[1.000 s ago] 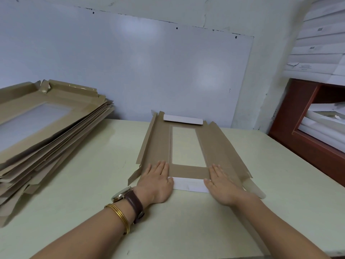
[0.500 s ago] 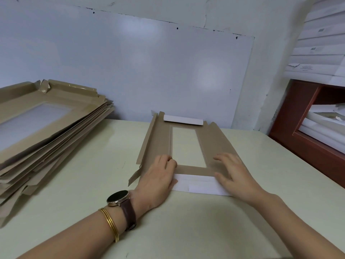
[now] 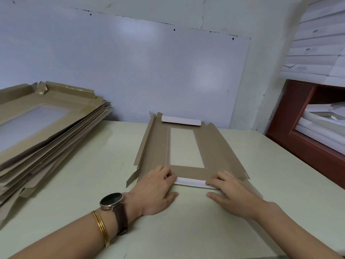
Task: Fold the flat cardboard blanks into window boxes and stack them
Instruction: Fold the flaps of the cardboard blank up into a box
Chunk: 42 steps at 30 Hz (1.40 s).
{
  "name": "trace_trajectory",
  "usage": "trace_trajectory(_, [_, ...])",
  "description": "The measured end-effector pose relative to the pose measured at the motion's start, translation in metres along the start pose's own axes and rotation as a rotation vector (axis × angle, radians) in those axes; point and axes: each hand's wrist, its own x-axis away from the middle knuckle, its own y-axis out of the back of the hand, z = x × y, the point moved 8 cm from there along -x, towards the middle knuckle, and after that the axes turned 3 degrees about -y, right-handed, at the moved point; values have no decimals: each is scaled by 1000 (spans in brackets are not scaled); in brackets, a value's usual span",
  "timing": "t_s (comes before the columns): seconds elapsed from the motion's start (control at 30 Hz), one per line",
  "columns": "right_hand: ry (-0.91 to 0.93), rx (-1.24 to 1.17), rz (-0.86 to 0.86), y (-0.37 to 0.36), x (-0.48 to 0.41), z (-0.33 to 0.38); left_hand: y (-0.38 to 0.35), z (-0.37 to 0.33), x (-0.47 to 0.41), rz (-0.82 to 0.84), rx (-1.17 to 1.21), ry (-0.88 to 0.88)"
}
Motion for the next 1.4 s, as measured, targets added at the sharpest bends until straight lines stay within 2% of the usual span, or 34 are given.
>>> trace_trajectory(0.27, [-34, 72, 65, -1, -9, -3, 6, 9, -6, -1, 37, 62])
trace_trajectory(0.43, [-159, 63, 149, 5, -21, -11, 7, 17, -15, 1, 48, 143])
trace_trajectory(0.8, [-281, 439, 121, -5, -40, 4, -4, 17, -27, 33, -140, 197])
trace_trajectory(0.9, [-294, 267, 62, -21, -41, 10, -10, 10, -31, 58, -134, 192])
trace_trajectory(1.0, [-272, 41, 73, -39, -45, 24, -20, 2, -35, 58, -93, 162])
trace_trajectory(1.1, [-178, -5, 122, -48, -53, 44, -38, 0, -37, 182, -59, 131])
trace_trajectory(1.23, [-190, -82, 248, -58, -55, 48, -54, 6, -37, 307, 38, 195])
trace_trajectory(1.4, [-190, -41, 298, -67, -57, 40, -58, 7, -36, 362, 43, 215])
